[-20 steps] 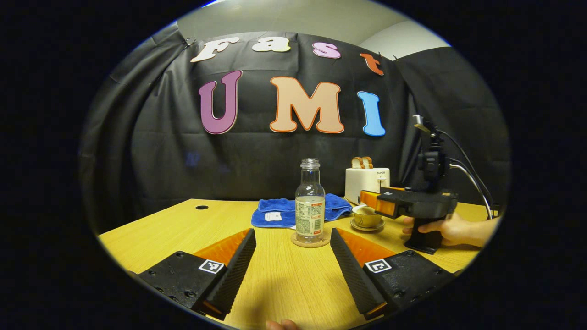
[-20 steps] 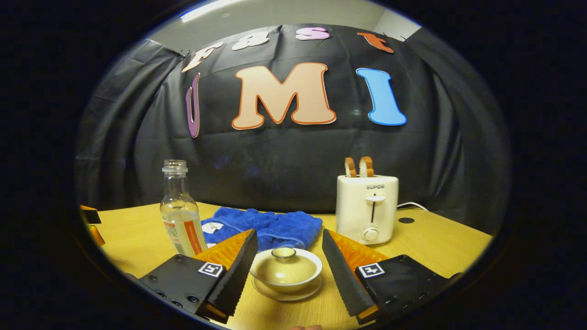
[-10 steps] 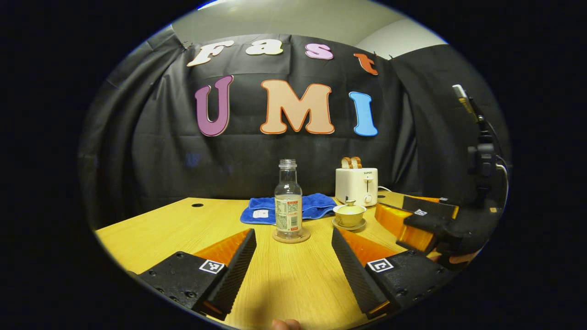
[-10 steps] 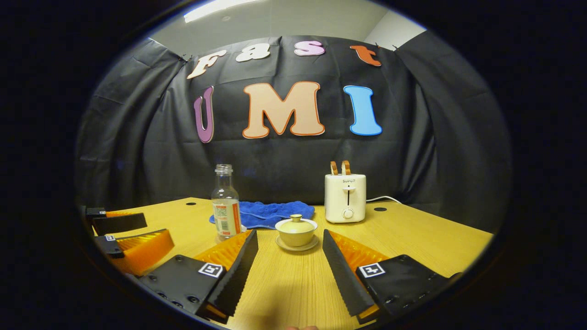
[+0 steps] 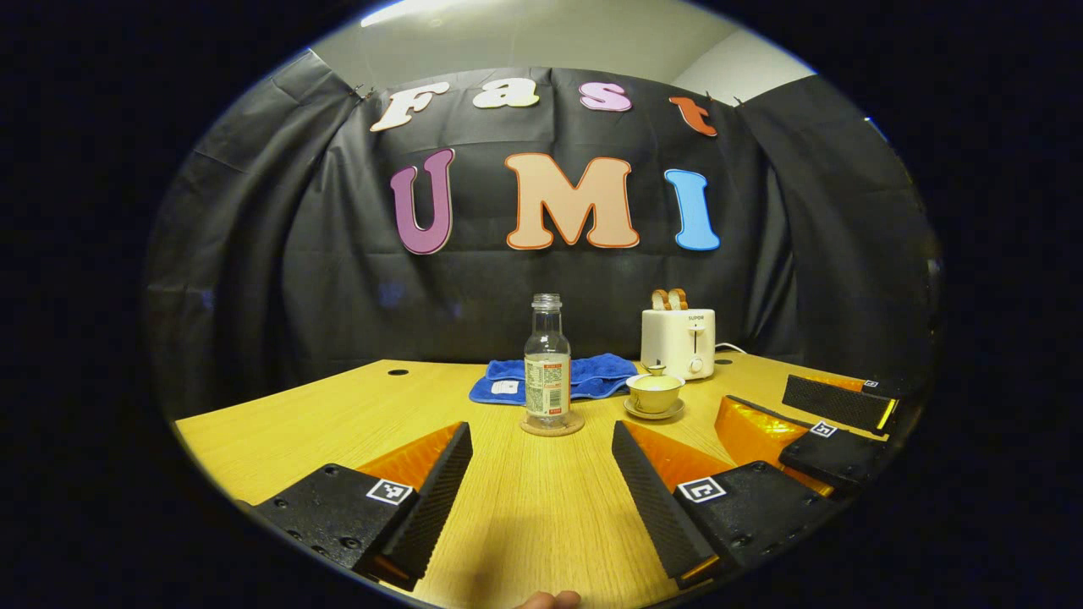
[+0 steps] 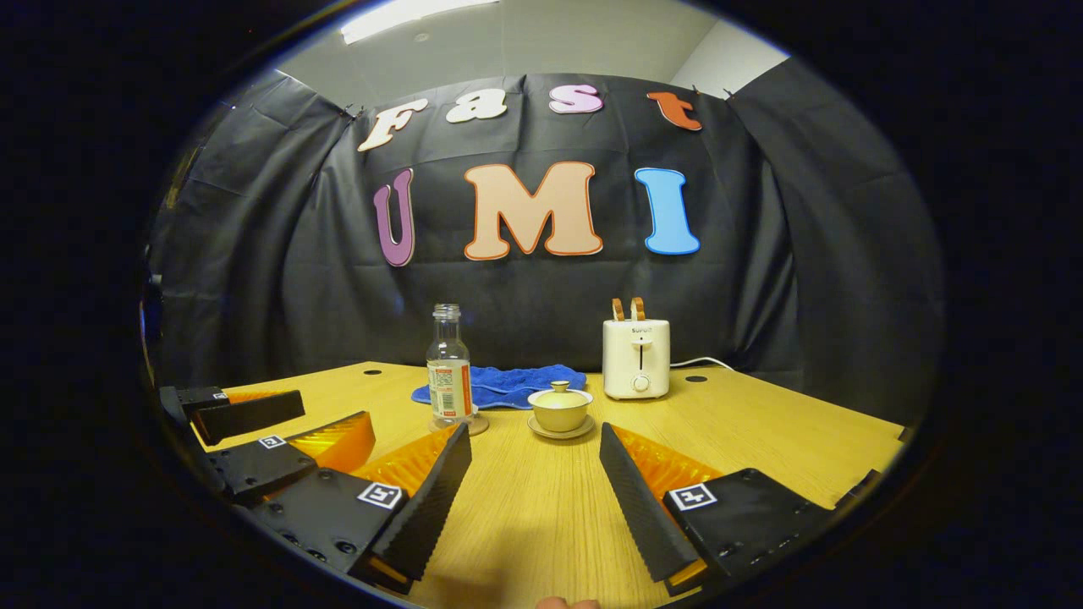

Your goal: Open the teacup lid with one hand, grasp the water bottle and pour water into the teacup with the other hand; after pouring, place the water bottle on the coaster and then close the teacup lid.

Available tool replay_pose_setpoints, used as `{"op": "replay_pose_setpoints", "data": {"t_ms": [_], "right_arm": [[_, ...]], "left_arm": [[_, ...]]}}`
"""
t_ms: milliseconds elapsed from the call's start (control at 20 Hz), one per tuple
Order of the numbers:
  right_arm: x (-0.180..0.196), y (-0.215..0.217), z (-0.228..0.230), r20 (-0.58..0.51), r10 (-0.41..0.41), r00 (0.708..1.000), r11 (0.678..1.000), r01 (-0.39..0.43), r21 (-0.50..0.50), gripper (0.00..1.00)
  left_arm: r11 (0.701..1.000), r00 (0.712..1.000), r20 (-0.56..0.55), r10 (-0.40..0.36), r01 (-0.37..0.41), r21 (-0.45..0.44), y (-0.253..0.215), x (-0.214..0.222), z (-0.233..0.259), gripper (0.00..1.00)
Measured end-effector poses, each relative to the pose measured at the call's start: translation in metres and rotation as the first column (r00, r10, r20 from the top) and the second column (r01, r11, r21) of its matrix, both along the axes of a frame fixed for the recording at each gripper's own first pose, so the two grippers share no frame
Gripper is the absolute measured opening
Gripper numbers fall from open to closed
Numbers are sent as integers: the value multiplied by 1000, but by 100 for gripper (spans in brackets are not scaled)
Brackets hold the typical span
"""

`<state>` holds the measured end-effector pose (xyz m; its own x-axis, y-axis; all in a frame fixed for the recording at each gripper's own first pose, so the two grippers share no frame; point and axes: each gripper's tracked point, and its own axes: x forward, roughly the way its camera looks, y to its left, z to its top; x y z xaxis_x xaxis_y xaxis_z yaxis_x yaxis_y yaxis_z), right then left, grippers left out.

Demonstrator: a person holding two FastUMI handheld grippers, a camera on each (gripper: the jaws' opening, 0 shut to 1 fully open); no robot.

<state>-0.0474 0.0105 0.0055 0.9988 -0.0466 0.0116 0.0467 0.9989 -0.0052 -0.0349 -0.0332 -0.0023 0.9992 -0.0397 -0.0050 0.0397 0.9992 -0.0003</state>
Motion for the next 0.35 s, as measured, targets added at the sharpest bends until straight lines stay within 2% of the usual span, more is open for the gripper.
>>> {"op": "replay_pose_setpoints", "data": {"t_ms": [100,150,350], "right_arm": [[0,0,0,-1,0,1000,1000,0,1,97],[0,1,0,0,1,1000,1000,-1,1,93],[0,1,-1,-6,1,1000,1000,-1,1,94]], "left_arm": [[1000,1000,0,-1,1,-1,0,1,0,97],[1000,1000,1,-2,2,0,-1,1,-1,97],[1000,1000,-1,-4,4,0,0,1,-1,97]]}}
